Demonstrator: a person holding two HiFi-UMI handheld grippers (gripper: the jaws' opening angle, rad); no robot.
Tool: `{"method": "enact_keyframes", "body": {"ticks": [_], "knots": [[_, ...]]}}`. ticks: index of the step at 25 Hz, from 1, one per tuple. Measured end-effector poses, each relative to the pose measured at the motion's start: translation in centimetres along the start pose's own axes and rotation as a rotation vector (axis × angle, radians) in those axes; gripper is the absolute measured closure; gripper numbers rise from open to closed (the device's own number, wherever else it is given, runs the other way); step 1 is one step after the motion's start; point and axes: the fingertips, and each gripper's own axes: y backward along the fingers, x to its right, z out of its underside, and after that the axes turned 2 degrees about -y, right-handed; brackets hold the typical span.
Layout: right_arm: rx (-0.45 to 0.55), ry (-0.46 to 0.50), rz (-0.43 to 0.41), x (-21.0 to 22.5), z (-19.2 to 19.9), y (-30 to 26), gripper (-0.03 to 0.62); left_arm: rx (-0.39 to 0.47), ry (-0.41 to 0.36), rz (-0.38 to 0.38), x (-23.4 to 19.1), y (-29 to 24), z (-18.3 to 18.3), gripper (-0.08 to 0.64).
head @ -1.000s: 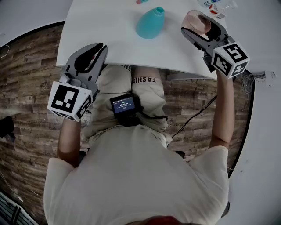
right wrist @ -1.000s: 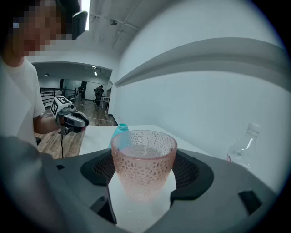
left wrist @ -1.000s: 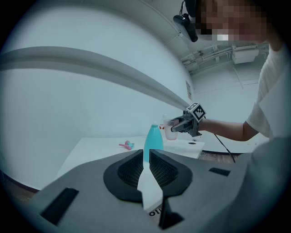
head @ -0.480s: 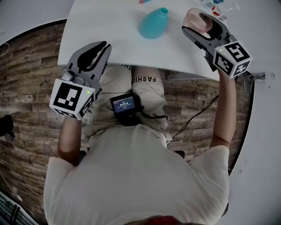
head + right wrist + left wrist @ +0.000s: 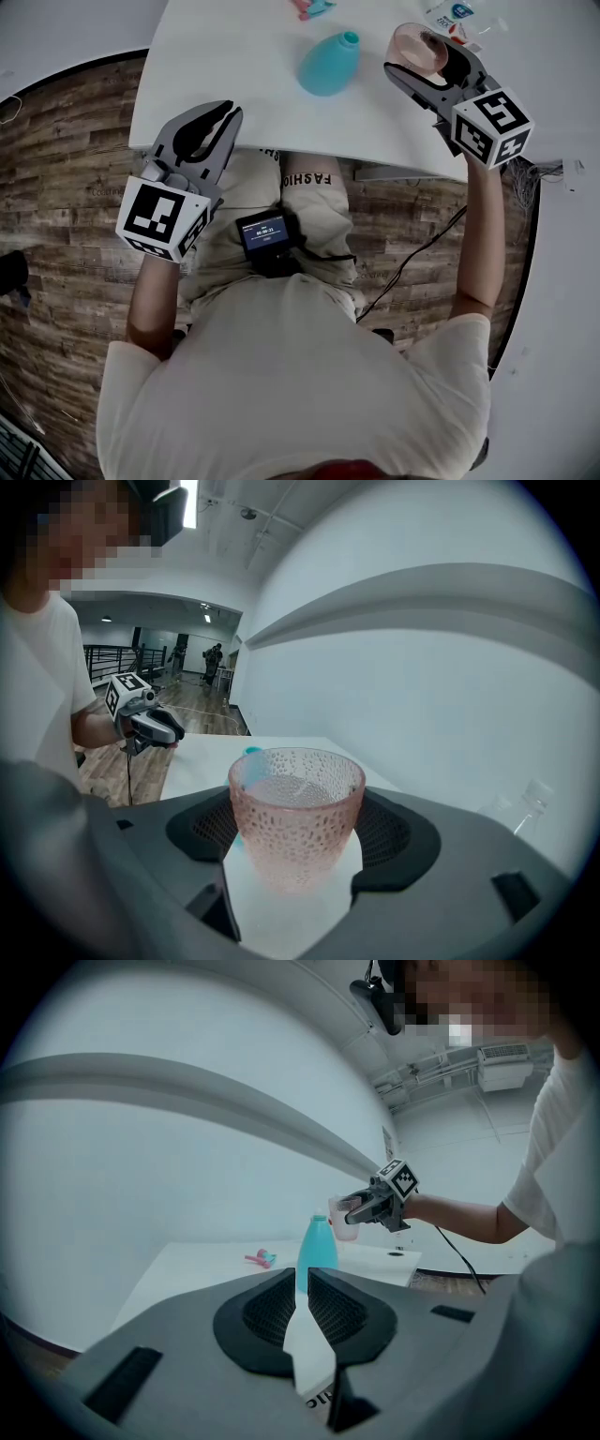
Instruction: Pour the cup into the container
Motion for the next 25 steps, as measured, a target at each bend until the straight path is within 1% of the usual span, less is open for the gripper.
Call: {"method": "enact_keyframes", "body": {"ticks": [8,19,25], "knots": [[-0.032,0.05,-0.003,-0.2,-0.4,-0.6,0.222,-0.002,0.0,0.004,0.3,-0.1,0.0,0.508],[-0.092,0.146,0.016,-0.4,-0.7,-1.3,0.221,-0.007,0.006,0.01,0.8,-0.2,0.2,0.509],[-0.114,0.181,0.026,-0.3,-0.5,-1.8,0.222,-0.011,0.007,0.009,0.8,-0.2,0.3,0.508]]}}
